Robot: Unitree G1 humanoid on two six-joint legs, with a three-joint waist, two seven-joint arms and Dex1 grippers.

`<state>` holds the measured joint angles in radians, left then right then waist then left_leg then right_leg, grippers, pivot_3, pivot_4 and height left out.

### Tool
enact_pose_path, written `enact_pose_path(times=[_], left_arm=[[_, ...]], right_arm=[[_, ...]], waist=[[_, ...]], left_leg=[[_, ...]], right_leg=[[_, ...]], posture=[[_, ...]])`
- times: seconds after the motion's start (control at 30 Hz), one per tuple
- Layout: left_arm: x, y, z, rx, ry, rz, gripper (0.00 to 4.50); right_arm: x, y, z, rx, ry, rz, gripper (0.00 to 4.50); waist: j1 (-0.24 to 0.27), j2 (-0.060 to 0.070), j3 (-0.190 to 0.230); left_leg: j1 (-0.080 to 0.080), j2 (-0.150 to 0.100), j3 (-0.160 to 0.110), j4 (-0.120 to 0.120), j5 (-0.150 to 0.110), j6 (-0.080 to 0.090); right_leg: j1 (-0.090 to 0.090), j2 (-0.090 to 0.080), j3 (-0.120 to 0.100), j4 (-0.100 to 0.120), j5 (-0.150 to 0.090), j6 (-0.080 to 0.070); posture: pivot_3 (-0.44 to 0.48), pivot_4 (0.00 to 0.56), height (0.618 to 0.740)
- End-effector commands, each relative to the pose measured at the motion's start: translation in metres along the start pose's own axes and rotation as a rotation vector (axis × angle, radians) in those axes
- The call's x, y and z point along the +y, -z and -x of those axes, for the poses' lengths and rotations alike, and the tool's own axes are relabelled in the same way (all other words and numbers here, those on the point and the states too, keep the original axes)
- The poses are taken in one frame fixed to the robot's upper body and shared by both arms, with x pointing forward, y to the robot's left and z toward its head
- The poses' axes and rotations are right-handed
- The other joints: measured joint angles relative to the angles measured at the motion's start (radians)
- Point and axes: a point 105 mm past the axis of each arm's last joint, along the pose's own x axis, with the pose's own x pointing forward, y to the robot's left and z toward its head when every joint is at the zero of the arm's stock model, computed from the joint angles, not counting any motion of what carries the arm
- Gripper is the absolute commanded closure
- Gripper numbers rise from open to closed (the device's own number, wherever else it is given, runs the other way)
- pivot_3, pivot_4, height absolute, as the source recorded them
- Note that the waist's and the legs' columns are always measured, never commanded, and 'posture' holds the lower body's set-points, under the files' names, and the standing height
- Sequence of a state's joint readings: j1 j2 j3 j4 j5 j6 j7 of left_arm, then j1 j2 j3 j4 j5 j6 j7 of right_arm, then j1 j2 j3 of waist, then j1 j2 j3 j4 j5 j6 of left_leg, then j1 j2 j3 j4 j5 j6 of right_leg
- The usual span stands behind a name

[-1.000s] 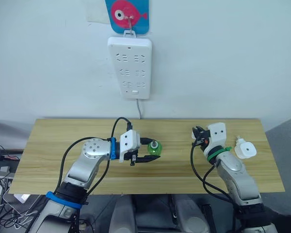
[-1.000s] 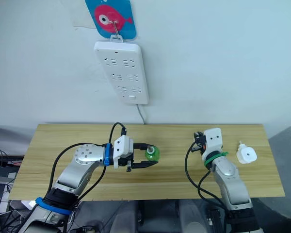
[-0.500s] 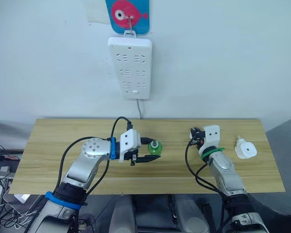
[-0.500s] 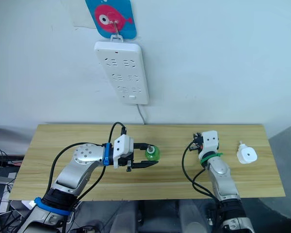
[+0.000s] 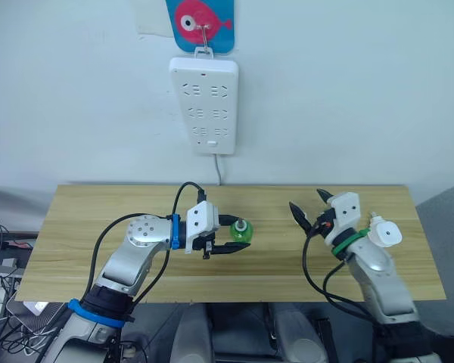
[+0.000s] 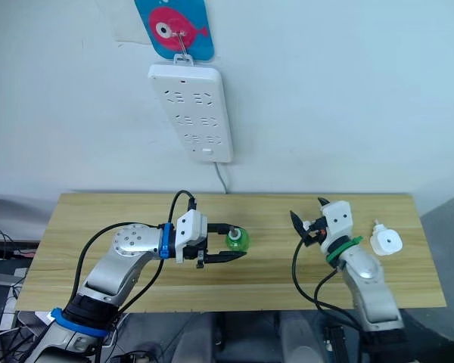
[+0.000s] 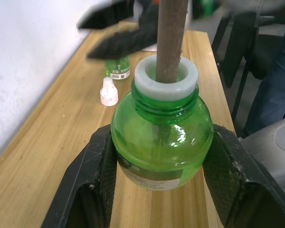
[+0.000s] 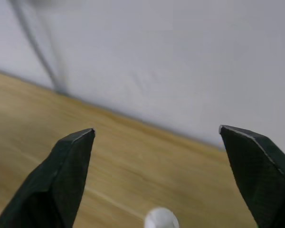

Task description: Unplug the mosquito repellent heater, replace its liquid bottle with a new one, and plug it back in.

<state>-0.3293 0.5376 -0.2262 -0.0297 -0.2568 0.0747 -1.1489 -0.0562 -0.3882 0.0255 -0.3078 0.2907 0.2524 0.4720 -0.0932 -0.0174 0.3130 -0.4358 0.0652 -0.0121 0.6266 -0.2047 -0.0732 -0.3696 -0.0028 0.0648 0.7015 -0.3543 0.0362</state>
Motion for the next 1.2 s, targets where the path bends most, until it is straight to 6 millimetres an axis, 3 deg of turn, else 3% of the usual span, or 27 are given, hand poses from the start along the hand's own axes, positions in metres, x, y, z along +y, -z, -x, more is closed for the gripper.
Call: enact_pose_path(times=[0.03,0.13,0.33,0.6,0.93,1.03,1.17,1.2], left_arm=[[0.005,-0.005,0.005,-0.017,-0.011,-0.031,2.30],[0.008,-0.006,0.004,-0.022,-0.003,-0.039,2.30],[0.007,-0.009,-0.001,-0.029,0.040,-0.090,2.30],[0.008,-0.015,-0.005,-0.053,0.048,-0.106,2.30],[0.006,-0.020,-0.009,-0.077,0.051,-0.107,2.30],[0.007,-0.021,-0.010,-0.083,0.051,-0.108,2.30],[0.008,-0.022,-0.010,-0.085,0.047,-0.108,2.30],[0.008,-0.022,-0.009,-0.084,0.046,-0.108,2.30]], right_arm=[[0.041,-0.034,0.015,-0.024,-0.297,-0.072,0.51],[0.067,-0.044,0.027,0.037,-0.517,-0.059,1.40],[0.083,-0.051,0.019,0.035,-0.636,-0.043,1.40],[0.094,-0.050,-0.009,0.000,-0.642,-0.042,1.40],[0.100,-0.047,-0.022,-0.026,-0.643,-0.012,1.40],[0.100,-0.043,-0.026,-0.026,-0.635,0.047,2.02],[0.096,-0.042,-0.026,-0.034,-0.627,0.064,3.49],[0.095,-0.042,-0.026,-0.036,-0.629,0.065,3.67]], waist=[[-0.001,0.000,0.000],[-0.002,-0.001,0.000],[-0.005,-0.001,0.000],[-0.013,-0.001,0.001],[-0.016,-0.001,0.001],[-0.016,-0.001,0.001],[-0.016,-0.001,0.001],[-0.016,-0.001,0.001]], left_leg=[[0.000,0.000,0.000,0.000,0.000,0.000],[0.000,0.000,-0.001,0.001,-0.001,0.001],[0.000,-0.001,-0.001,0.001,-0.001,0.002],[0.000,-0.001,-0.001,0.001,-0.001,0.002],[0.000,0.000,-0.001,0.001,-0.001,0.002],[0.000,0.000,-0.001,0.001,-0.001,0.002],[0.000,0.000,-0.001,0.001,-0.001,0.002],[0.000,0.000,-0.001,0.001,-0.001,0.002]], right_leg=[[0.000,0.000,0.000,0.000,0.000,0.000],[0.001,0.000,0.000,0.000,0.000,0.000],[0.001,0.000,-0.001,0.000,0.000,0.000],[0.000,0.000,-0.003,-0.001,0.000,0.000],[0.000,0.000,-0.003,-0.001,0.000,0.000],[0.000,0.000,-0.003,-0.001,0.000,0.000],[0.000,0.000,-0.004,-0.001,0.000,0.000],[0.000,0.000,-0.004,-0.001,0.000,0.000]], posture=[[-0.217,0.323,0.740],[-0.223,0.324,0.740],[-0.221,0.316,0.740],[-0.209,0.316,0.740],[-0.208,0.312,0.740],[-0.206,0.312,0.740],[-0.206,0.313,0.740],[-0.206,0.313,0.740]])
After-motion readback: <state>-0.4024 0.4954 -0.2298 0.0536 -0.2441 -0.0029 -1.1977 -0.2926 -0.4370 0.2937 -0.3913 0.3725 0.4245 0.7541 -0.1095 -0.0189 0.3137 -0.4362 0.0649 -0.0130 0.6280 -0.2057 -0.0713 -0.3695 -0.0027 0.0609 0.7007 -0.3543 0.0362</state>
